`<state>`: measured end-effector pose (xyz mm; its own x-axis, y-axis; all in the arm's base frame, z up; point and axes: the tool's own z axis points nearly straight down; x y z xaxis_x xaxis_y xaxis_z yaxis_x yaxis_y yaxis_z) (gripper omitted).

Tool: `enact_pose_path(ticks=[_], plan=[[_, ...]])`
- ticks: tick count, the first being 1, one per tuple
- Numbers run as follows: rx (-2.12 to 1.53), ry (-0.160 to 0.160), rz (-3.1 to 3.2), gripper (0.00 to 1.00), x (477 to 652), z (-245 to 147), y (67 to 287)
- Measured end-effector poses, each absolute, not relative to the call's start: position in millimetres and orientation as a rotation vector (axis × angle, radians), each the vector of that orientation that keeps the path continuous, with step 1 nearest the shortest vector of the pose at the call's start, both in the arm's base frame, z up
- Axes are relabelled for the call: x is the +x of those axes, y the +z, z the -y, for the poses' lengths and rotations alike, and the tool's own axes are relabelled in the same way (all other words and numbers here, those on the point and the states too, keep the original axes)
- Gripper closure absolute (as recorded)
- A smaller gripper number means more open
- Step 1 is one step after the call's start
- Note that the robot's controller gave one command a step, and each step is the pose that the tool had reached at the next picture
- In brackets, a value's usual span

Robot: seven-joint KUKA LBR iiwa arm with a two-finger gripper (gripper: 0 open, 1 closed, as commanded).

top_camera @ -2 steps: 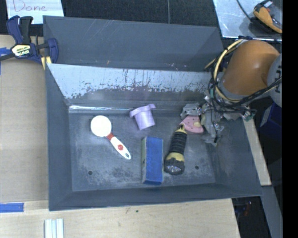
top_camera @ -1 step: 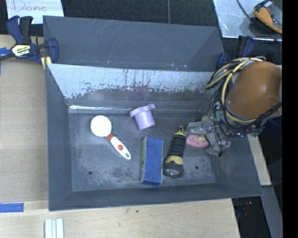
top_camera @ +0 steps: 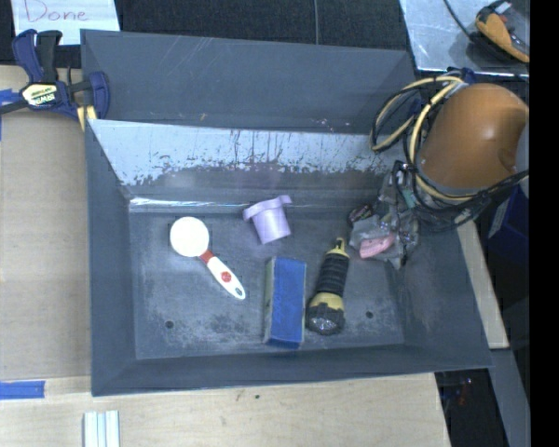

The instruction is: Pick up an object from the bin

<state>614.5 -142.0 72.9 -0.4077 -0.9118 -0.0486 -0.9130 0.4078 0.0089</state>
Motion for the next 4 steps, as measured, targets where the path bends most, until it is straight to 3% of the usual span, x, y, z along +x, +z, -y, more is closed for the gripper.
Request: enact_pose_path(ticks=[1,4], plan=[[-1.689,0.053,-2.606,1.0,614.5,142.1,72.9],[-1.683,0.043,-2.609,1.0,614.2,144.7,127.0]])
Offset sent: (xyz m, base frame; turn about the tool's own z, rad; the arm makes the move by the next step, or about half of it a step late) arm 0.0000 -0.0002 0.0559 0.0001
